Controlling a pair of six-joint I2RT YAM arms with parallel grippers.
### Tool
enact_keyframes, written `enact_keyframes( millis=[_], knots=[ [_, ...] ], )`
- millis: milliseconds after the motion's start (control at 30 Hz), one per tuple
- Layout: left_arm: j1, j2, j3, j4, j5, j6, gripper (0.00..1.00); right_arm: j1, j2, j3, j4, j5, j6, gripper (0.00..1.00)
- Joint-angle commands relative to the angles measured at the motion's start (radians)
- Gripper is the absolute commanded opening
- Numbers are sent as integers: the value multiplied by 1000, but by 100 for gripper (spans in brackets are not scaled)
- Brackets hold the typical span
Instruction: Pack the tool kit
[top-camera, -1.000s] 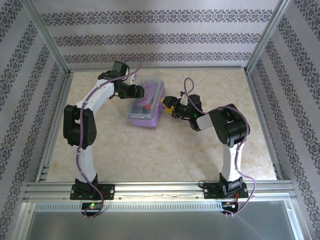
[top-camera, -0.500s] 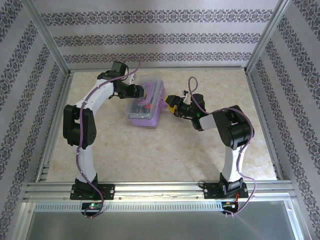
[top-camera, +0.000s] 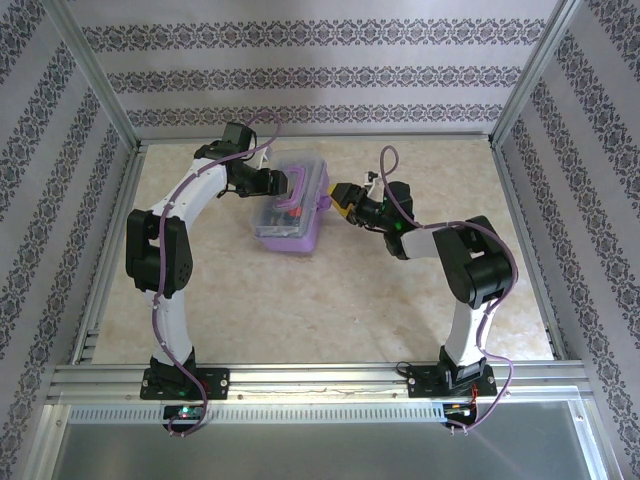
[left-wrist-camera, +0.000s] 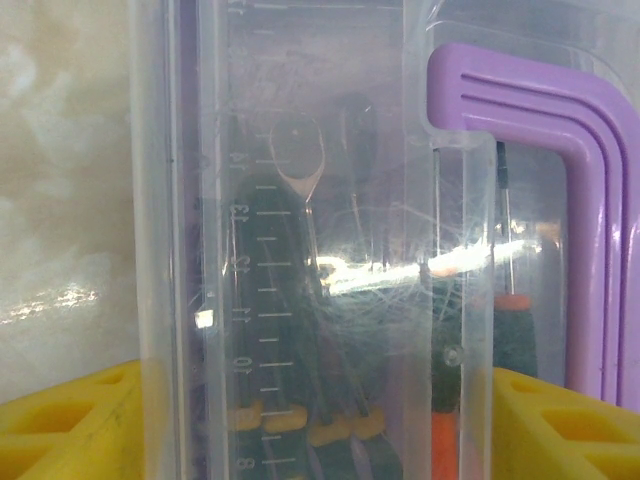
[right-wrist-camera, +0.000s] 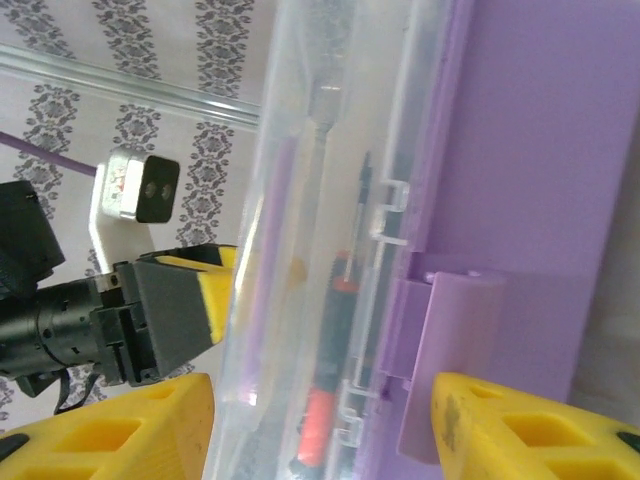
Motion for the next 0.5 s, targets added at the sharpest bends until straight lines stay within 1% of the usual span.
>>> enact_keyframes(
  millis=[0,233,467],
  knots=[
    [7,86,-41,-64,-52,-25,53,17,19,43,38,-36,1,58],
    [4,89,-42,-62,-46,-27,52,29,54,85,6,-36,1,57],
    [3,91,-42,-59,-41,-33,52,35,89,105,24,-48,23,56]
  ],
)
